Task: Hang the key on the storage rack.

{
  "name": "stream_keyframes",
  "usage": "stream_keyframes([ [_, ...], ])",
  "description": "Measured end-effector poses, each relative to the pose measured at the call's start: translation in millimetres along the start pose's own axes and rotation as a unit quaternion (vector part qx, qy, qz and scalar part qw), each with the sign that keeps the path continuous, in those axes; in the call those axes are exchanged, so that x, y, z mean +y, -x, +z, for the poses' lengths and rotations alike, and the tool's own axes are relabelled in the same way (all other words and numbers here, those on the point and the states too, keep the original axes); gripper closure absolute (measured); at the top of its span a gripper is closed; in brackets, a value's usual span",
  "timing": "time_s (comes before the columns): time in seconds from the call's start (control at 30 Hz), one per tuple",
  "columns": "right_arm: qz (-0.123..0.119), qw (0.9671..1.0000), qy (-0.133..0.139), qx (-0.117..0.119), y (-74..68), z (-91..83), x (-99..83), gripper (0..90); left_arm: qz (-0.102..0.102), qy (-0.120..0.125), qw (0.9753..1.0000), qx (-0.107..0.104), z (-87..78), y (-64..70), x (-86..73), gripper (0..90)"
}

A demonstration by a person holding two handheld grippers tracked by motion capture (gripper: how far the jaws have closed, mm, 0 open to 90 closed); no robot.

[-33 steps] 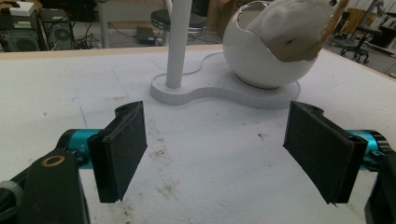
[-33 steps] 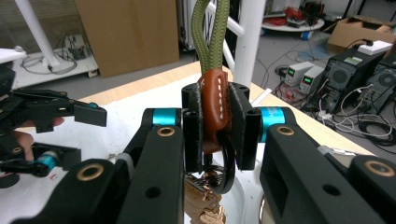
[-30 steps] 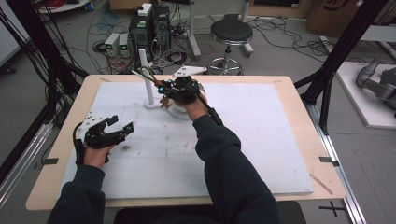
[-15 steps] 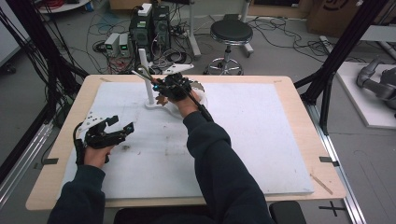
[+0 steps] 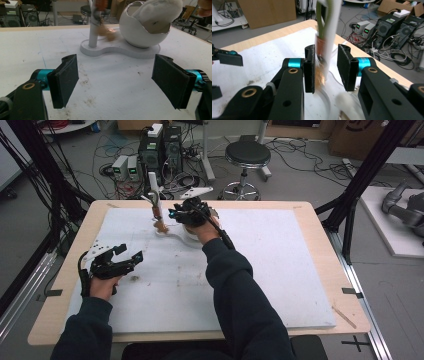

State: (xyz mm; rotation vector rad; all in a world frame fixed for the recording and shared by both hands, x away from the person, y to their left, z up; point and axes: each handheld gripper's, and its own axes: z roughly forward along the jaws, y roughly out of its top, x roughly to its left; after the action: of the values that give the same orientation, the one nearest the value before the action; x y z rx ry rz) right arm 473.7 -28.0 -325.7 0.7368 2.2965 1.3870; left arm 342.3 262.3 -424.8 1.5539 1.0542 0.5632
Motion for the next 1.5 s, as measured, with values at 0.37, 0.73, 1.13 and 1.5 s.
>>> stream_keyframes([
  [0.37, 0.009, 0.9998, -0.007, -0.018, 25.5, -65.3, -44.7, 43.5, 0.001, -0.003, 1.0000, -0.006, 1.0, 1.5, -0.4, 21.0],
  [0.73, 0.051, 0.9959, -0.009, -0.074, 53.7, -147.9, -114.7, 22.9, 0.002, -0.009, 0.9998, -0.019, 8.0, 7.5, -1.9, 21.0],
  [1.13, 0.077, 0.9885, -0.016, -0.129, 68.0, -218.4, -188.0, 21.7, 0.005, 0.000, 0.9998, -0.020, 16.8, 17.4, 0.9, 21.0],
  [1.5, 0.107, 0.9790, -0.021, -0.173, 75.3, -256.5, -218.4, 21.7, 0.007, 0.002, 0.9996, -0.027, 18.0, 19.4, 2.6, 21.1],
])
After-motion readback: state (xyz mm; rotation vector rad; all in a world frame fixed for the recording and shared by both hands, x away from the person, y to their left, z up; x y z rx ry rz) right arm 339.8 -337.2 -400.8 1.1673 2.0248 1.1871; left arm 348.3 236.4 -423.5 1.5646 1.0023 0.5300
